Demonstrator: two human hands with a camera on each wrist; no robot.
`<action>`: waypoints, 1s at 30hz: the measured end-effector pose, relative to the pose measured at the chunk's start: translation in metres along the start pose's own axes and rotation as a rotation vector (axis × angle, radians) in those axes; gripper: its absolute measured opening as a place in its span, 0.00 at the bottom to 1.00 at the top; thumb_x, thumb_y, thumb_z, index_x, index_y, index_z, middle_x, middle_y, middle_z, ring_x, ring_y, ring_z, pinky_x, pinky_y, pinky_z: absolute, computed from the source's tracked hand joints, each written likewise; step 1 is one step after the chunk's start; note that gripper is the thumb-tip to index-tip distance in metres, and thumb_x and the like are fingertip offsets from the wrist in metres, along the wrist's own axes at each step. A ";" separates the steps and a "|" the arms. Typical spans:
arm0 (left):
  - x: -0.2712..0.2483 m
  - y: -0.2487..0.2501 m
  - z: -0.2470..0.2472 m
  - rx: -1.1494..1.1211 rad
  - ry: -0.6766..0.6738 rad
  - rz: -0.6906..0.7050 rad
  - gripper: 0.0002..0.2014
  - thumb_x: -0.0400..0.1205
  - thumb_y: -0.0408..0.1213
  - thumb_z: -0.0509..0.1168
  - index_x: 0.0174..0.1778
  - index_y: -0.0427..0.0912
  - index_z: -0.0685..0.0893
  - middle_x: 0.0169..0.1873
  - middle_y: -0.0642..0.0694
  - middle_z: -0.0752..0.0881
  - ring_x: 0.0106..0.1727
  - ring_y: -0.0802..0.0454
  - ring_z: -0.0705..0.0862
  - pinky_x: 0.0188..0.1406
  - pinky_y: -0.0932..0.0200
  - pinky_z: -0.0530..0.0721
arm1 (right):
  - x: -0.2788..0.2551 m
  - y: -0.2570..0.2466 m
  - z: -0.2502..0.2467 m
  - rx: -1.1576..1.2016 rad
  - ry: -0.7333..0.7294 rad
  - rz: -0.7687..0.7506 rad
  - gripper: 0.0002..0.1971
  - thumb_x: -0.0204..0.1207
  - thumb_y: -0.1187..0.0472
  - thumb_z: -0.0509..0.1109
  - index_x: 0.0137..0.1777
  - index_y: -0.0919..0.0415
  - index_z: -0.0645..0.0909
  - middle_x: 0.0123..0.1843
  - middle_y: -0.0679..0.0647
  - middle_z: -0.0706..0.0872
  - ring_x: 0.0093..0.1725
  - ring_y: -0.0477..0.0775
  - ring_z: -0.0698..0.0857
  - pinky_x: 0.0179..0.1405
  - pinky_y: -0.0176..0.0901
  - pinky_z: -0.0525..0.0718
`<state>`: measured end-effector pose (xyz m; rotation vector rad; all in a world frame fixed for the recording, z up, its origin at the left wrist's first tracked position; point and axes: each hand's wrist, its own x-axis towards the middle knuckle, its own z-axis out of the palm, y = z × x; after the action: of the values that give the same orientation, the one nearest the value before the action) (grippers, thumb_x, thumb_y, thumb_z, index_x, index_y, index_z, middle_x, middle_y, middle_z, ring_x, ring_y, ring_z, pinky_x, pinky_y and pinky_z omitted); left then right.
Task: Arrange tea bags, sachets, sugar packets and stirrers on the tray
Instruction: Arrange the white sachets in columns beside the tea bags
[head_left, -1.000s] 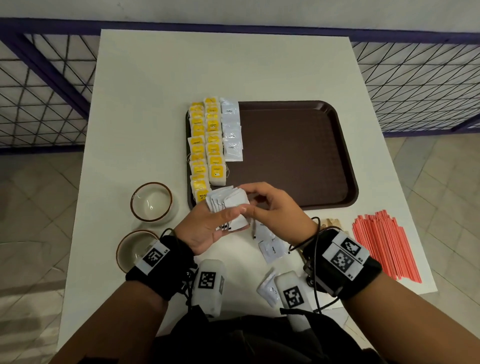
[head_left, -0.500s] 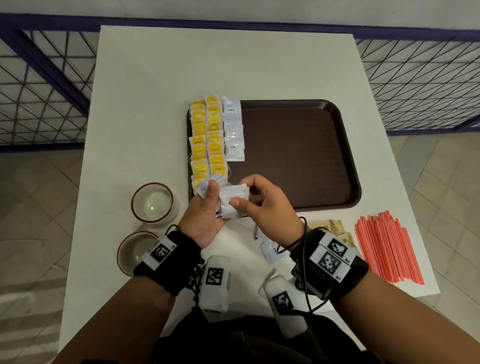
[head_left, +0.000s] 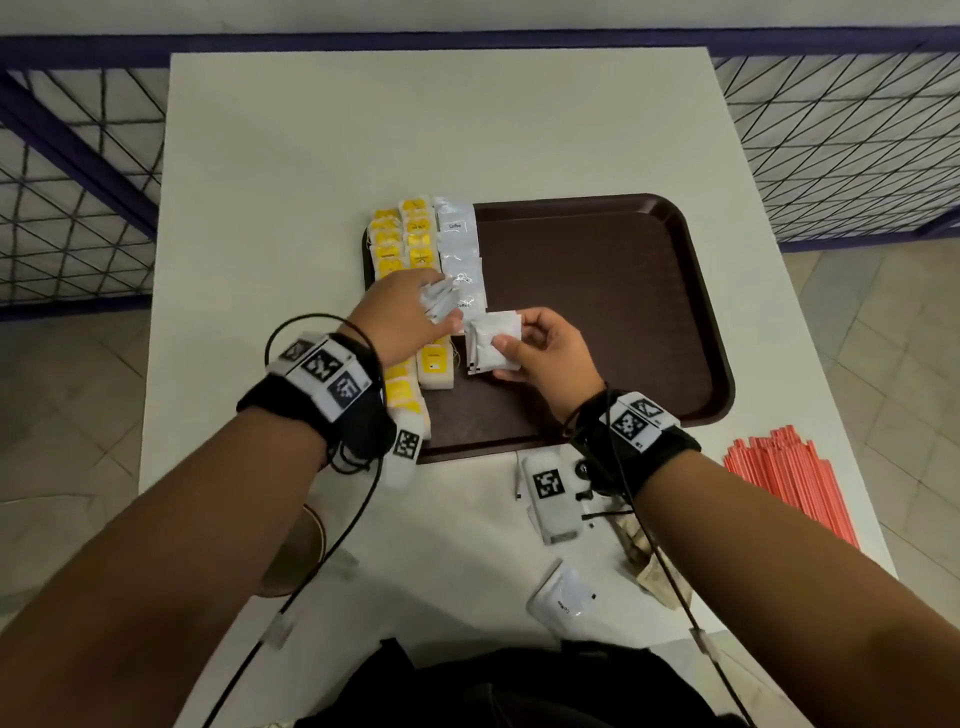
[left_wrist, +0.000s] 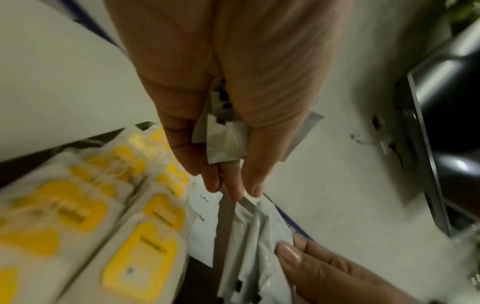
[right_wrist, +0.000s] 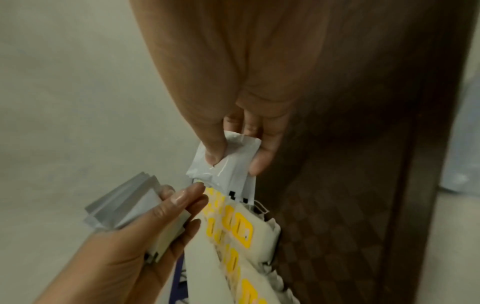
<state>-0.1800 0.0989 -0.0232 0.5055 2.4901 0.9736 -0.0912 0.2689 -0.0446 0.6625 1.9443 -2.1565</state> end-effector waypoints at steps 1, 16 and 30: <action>0.012 0.000 -0.001 0.069 -0.006 0.015 0.11 0.75 0.42 0.72 0.42 0.38 0.80 0.38 0.46 0.83 0.40 0.49 0.80 0.42 0.56 0.74 | 0.006 0.001 0.000 0.001 0.002 0.013 0.08 0.75 0.70 0.70 0.48 0.58 0.78 0.43 0.54 0.85 0.44 0.53 0.86 0.40 0.45 0.90; 0.069 0.011 0.002 0.462 -0.230 0.063 0.05 0.77 0.38 0.67 0.45 0.44 0.77 0.50 0.39 0.85 0.52 0.39 0.82 0.45 0.56 0.75 | 0.041 0.004 -0.001 -0.316 0.099 0.039 0.06 0.75 0.64 0.73 0.45 0.60 0.77 0.37 0.48 0.79 0.36 0.45 0.82 0.33 0.54 0.90; 0.066 0.013 0.010 0.679 -0.200 0.005 0.15 0.81 0.39 0.62 0.64 0.48 0.77 0.60 0.44 0.83 0.63 0.39 0.79 0.66 0.47 0.66 | 0.038 0.009 -0.006 -0.721 -0.003 0.012 0.09 0.69 0.59 0.77 0.39 0.59 0.79 0.30 0.48 0.76 0.34 0.54 0.81 0.44 0.57 0.87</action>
<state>-0.2289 0.1447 -0.0374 0.7630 2.5824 0.0369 -0.1203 0.2800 -0.0691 0.5187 2.4636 -1.2729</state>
